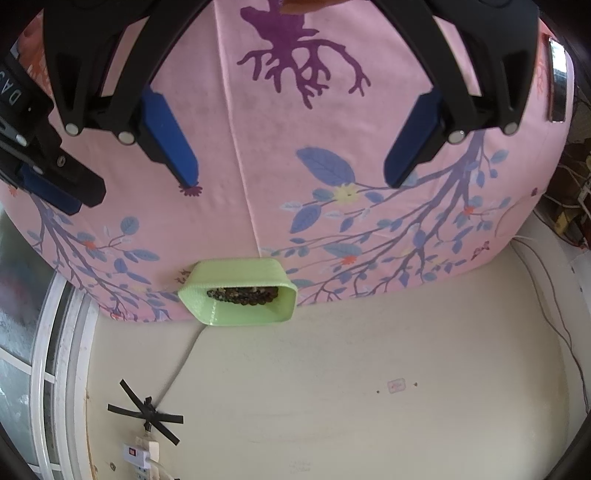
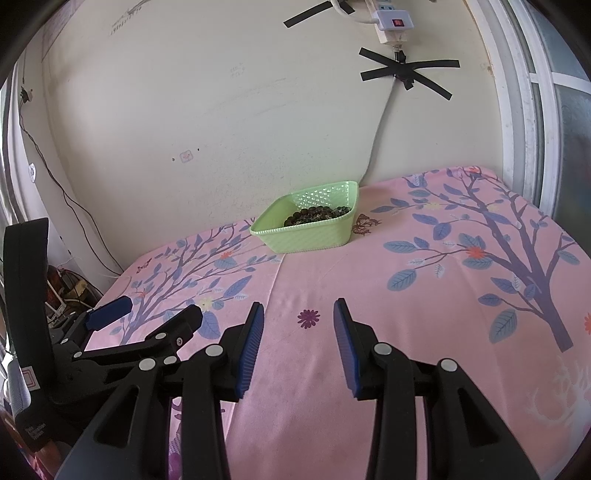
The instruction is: Organize jewelry
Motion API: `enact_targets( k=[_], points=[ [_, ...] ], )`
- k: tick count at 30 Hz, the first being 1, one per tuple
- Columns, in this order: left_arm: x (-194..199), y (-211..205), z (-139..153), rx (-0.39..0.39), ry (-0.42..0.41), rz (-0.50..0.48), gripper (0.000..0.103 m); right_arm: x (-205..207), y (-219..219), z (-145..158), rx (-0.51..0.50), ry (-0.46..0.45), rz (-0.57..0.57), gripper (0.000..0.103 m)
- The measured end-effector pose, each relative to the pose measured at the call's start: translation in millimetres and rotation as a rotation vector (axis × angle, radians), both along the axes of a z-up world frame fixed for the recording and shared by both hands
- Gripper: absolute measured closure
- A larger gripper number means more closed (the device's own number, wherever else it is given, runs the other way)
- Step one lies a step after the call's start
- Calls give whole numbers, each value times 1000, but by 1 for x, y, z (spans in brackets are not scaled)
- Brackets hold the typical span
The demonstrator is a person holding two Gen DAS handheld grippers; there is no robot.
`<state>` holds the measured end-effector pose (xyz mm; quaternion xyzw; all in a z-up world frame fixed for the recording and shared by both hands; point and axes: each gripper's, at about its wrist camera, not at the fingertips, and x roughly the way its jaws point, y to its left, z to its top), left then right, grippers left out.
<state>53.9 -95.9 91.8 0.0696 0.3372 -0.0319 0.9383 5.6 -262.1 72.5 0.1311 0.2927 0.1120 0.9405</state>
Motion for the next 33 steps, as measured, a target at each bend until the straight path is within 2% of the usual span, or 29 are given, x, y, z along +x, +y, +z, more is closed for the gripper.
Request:
enact_targets(
  k=[33],
  points=[
    [-1, 2, 1, -4, -4, 0, 6, 0, 0, 0, 2, 1, -2, 91]
  ],
)
